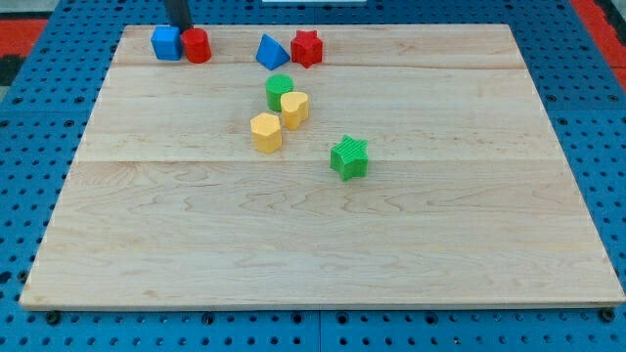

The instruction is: Move the arm to the top right of the green circle

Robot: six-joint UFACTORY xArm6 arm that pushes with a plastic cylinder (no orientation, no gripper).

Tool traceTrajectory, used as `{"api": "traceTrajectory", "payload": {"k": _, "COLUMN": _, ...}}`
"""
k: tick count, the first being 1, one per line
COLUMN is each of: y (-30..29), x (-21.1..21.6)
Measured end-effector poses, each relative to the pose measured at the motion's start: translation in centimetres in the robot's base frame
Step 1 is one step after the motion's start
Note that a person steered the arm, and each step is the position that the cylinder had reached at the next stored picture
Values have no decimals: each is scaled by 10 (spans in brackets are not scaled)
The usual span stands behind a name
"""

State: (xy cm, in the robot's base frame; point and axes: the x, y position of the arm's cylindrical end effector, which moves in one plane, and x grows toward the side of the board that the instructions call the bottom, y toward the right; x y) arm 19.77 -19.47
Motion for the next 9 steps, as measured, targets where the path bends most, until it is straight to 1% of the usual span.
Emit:
{"api": "traceTrajectory", "payload": {"k": 2, "y": 8, "x": -2}}
{"api": "traceTrajectory", "payload": {"k": 3, "y": 82, "x": -5}}
{"api": "traceTrajectory", "payload": {"k": 4, "y": 205, "x": -4}}
{"api": "traceTrajectory", "payload": {"k": 5, "y": 292, "x": 5}}
{"api": "traceTrajectory", "payload": {"k": 6, "y": 322, "x": 47}}
{"api": "traceTrajectory", "payload": {"k": 7, "y": 300, "x": 99}}
{"api": "traceTrajectory", "payload": {"k": 8, "y": 296, "x": 108}}
{"api": "traceTrajectory", "payload": {"k": 9, "y": 277, "x": 107}}
